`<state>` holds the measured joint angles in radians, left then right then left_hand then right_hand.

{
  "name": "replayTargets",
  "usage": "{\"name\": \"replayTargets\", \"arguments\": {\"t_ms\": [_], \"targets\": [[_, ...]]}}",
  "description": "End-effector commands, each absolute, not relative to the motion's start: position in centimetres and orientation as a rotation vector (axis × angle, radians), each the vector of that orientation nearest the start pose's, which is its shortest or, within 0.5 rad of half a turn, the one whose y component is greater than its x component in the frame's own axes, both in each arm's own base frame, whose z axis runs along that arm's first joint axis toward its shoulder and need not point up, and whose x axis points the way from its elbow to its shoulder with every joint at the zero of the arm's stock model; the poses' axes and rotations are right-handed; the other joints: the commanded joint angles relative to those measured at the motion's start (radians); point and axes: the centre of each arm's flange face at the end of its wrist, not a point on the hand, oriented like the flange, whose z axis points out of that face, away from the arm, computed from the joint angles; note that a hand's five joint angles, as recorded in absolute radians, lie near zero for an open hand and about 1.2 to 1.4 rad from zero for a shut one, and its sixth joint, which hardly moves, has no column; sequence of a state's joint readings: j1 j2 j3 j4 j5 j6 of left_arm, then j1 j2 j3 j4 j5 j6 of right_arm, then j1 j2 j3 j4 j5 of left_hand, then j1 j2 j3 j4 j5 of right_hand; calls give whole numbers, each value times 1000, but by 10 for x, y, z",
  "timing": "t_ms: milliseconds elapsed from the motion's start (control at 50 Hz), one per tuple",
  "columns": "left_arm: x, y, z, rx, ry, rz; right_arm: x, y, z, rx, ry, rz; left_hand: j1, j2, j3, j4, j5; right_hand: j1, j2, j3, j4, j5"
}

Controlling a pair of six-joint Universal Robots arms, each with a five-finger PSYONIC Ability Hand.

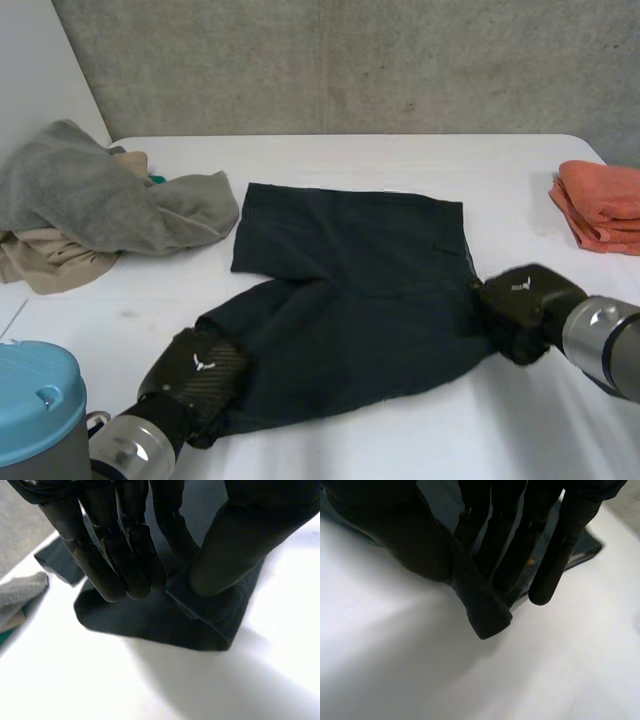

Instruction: Fold the laundry.

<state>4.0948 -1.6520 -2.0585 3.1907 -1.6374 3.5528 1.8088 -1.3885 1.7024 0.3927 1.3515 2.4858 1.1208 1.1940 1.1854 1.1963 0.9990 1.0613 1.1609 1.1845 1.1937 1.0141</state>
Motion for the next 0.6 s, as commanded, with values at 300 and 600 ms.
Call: {"name": "replayTargets", "arguments": {"t_ms": [300,600], "targets": [[-277,-216,224,1290,2193,-1823,214,-255,215,-1419,2445,-1344,275,202,211,200,223,335,235,212,203,208],[-345,-336,257,1031,1868,-2289,238,-351,221,-1116,2237,-2064,275,202,211,200,223,335,235,212,203,208]]}}
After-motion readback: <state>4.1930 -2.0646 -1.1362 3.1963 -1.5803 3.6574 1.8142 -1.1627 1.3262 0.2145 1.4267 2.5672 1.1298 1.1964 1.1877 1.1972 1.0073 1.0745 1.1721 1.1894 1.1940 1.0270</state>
